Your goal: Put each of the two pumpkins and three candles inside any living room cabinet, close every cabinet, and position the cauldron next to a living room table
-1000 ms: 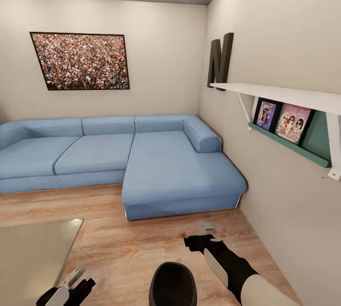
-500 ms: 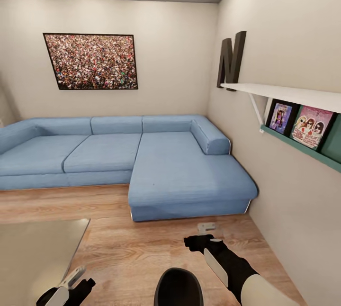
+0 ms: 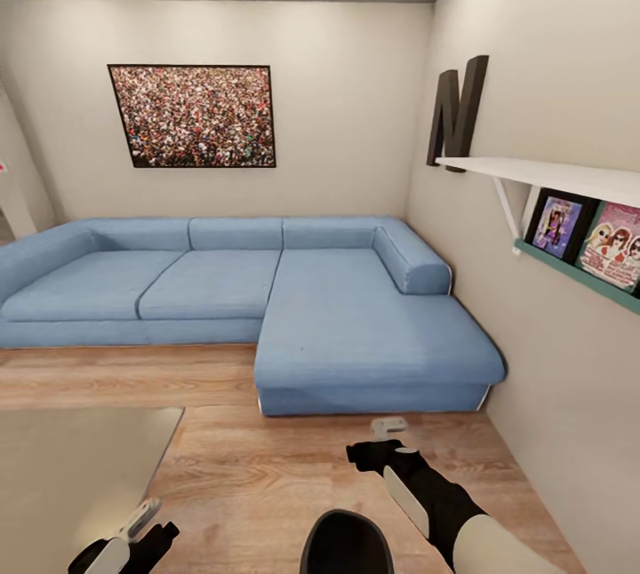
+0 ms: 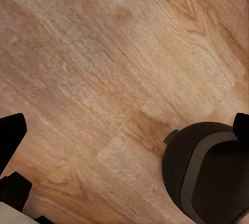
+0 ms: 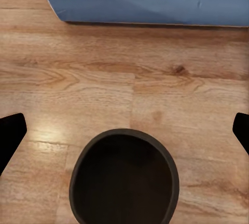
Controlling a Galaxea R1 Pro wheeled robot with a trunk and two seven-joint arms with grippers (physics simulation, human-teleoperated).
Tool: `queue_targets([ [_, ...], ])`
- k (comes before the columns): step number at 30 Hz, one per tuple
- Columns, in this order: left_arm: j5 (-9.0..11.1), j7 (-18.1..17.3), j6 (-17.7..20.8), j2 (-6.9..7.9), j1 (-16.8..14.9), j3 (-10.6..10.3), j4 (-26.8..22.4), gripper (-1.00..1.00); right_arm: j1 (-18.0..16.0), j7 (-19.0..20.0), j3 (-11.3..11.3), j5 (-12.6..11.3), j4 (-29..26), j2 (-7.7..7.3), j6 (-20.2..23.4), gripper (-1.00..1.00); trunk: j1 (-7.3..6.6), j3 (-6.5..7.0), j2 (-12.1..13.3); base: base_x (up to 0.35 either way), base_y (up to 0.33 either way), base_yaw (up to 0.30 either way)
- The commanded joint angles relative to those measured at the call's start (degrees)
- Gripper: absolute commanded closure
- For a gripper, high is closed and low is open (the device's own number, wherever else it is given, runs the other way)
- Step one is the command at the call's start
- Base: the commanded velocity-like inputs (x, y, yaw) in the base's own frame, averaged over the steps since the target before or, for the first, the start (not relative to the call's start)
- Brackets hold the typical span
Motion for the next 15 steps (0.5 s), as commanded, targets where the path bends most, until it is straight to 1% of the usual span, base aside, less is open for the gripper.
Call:
queue_targets([
  [1, 0.5, 0.5, 0.0, 0.08, 0.0, -0.4, -0.1, -1.0, -0.1, -0.6, 0.4, -0.6, -0.1, -0.05, 0.2, -1.0, 0.0, -0.06, 0.0, 0.047, -0.006, 0.015],
  [7, 0.5, 0.5, 0.0, 0.08, 0.0, -0.4, -0.1, -1.0, -0.1, -0.6, 0.4, -0.6, -0.1, 0.08, 0.2, -1.0, 0.0, -0.06, 0.0, 0.125, -0.053, 0.004],
  [13, 0.6, 0.5, 0.0, 0.08, 0.0, -0.4, -0.1, -1.0, -0.1, -0.6, 0.3, -0.7, -0.1, 0.09, 0.2, -1.0, 0.0, -0.06, 0.0, 0.018, -0.01, 0.0],
  [15, 0.6, 0.5, 0.0, 0.08, 0.0, -0.5, -0.1, -1.0, -0.1, -0.6, 0.4, -0.7, -0.1, 0.09, 0.2, -1.0, 0.0, -0.06, 0.0, 0.002, -0.084, 0.0],
])
